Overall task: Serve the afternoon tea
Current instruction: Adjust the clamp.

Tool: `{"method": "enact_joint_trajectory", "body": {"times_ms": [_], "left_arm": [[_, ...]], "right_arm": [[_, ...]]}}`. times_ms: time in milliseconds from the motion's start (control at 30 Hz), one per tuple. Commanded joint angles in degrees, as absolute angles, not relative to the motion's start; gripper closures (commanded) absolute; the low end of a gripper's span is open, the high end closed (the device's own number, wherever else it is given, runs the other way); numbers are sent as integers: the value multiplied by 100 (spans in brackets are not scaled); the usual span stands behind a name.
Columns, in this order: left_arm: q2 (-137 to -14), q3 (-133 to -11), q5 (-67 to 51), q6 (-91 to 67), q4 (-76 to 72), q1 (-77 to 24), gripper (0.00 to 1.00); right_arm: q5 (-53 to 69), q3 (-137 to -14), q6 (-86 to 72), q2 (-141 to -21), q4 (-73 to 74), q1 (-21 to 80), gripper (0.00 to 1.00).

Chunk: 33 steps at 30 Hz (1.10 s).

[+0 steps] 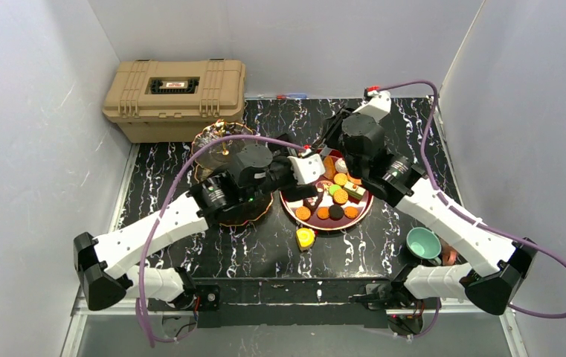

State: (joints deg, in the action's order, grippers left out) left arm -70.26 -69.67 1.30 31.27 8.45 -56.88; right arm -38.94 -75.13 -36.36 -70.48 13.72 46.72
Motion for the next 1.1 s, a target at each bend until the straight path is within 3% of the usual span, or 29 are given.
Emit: {"method": "enact_joint_trajectory", "body": {"times_ms": [0,367,767,1067], "left_arm": [[-7128,-6895,944,3668,-798,-5967,2],[-7789,-6858,1224,4070,-1540,-6223,9],[-7517,-6570,1731,3955,-1435,-6214,65],[-7548,-6719,1846,3821,-1397,-6060,73]], "right_arm": [[-4715,-7819,-4564,-6915,1821,4816,99],[-4692,-7836,-5310,-6778,2083,4852,99],[-4398,-7695,-5887,-6483,1939,4852,99],[-4060,-7624,-6197,-6358,1836,4852,99]]}}
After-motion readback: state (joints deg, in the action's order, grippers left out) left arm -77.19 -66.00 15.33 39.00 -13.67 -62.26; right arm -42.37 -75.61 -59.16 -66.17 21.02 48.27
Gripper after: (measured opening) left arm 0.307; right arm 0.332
